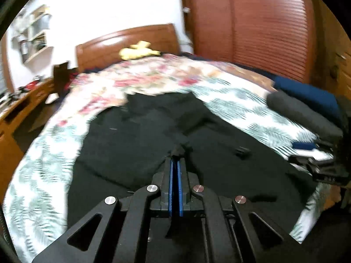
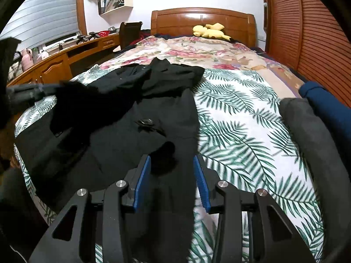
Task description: Fold large clothes
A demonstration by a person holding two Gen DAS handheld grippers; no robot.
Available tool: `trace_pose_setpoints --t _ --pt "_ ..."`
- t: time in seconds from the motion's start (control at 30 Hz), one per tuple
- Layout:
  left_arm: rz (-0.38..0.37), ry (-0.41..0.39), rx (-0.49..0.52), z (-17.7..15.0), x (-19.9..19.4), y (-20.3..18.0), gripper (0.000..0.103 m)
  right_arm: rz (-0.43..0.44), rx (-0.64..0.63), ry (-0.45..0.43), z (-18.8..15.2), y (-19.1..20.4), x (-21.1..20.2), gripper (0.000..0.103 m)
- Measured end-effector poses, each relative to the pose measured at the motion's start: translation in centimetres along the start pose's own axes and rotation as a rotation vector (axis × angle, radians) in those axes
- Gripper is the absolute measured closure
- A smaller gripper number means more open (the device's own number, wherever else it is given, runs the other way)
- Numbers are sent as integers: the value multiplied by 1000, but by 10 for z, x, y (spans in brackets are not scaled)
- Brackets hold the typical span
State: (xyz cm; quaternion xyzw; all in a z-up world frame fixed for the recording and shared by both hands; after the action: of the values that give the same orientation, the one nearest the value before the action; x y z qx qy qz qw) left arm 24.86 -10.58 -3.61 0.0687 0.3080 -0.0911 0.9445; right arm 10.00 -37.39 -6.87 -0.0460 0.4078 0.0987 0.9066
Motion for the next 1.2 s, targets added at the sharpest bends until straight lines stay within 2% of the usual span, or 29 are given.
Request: trace_pose_setpoints --t 0.2,0.33,0.53,0.63,0.77,1.07,1.13,1.2 --pt "110 -23 -50 4 -22 69 99 5 -53 -13 17 31 13 61" --pt "172 -10 -42 0 -23 92 99 7 -74 -12 26 48 26 61" --pt "247 -4 -71 5 -11 98 98 1 -106 16 28 64 44 61" --pt "240 11 -100 -2 -4 100 88 -1 -113 25 25 68 48 61" --pt "232 19 -137 -15 -4 106 58 3 -107 31 25 70 52 61" --pt "212 81 -191 -44 8 109 55 19 -50 43 24 65 56 61" --pt "209 98 -192 -48 10 110 55 28 -49 45 23 67 56 58" --pt "218 113 -187 -49 14 113 55 40 -50 48 22 69 57 46"
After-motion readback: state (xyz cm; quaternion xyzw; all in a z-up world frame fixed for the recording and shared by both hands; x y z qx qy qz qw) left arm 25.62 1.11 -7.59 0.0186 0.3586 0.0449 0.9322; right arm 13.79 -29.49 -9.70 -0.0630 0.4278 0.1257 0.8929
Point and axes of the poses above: each gripper's, at about its wrist camera, not at the fingertips, and x roughly the way its jaws point, y to its left, z to its top, the point moved 9 cm from there along x, roughly the way its jaws point, and after that the axes turned 1 degree about -z, right-handed, at the moved point
